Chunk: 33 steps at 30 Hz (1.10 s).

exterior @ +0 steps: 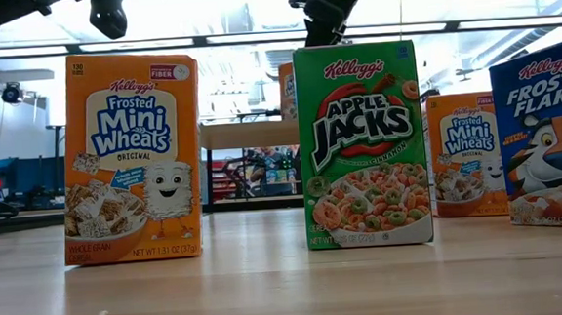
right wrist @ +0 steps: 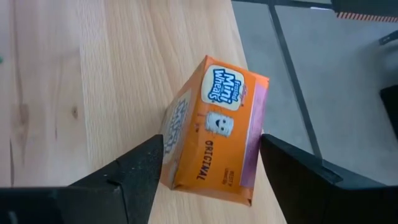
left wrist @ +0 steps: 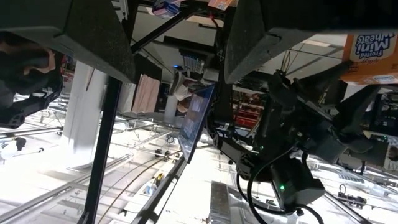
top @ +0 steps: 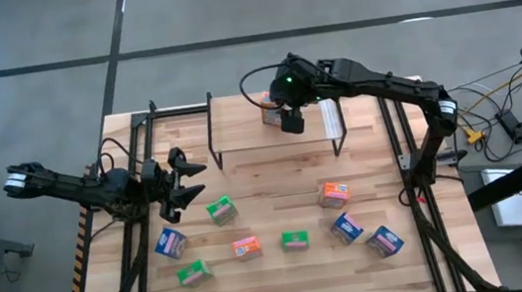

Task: Stack cereal on shelf
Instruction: Put the top middle orange cereal box on the shelf

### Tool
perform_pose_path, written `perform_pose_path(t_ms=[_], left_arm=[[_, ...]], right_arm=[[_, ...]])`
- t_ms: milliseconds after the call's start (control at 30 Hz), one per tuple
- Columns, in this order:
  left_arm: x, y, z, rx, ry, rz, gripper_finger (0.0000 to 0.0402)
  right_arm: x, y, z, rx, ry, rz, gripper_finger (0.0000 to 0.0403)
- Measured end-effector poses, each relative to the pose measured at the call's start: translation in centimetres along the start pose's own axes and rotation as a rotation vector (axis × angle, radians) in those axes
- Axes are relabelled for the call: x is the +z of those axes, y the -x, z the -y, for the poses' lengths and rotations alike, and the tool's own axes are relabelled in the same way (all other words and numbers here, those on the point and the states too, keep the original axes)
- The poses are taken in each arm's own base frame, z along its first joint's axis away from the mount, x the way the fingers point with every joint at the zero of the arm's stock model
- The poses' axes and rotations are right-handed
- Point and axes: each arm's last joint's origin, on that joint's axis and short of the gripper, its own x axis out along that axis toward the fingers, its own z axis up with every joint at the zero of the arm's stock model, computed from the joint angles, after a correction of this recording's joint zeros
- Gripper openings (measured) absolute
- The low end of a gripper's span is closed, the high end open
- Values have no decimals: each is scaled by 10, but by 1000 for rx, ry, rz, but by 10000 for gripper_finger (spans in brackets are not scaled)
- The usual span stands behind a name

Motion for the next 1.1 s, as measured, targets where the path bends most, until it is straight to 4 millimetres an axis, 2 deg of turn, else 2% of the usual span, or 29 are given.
perform_pose_path(t_ms=[367,633,767,900,1000,1100], left_arm=[[0,0,0,0,0,0,233],[-1,0,0,1,-1,-5,233],[-2,-1,0,3,-3,-13,233],[-3,-2,0,5,-3,-16,233],[-4,-2,0,6,1,-21,233],[-4,-2,0,6,6,-20,233]], right_arm=[[1,14,2,-15,-10,35,256],[0,51,1,-29,-63,122,235],[3,82,-5,-35,-74,236,200],[1,107,-17,-26,-52,347,144],[-9,113,-27,-13,-31,391,98],[-24,111,-37,-9,-26,426,55]])
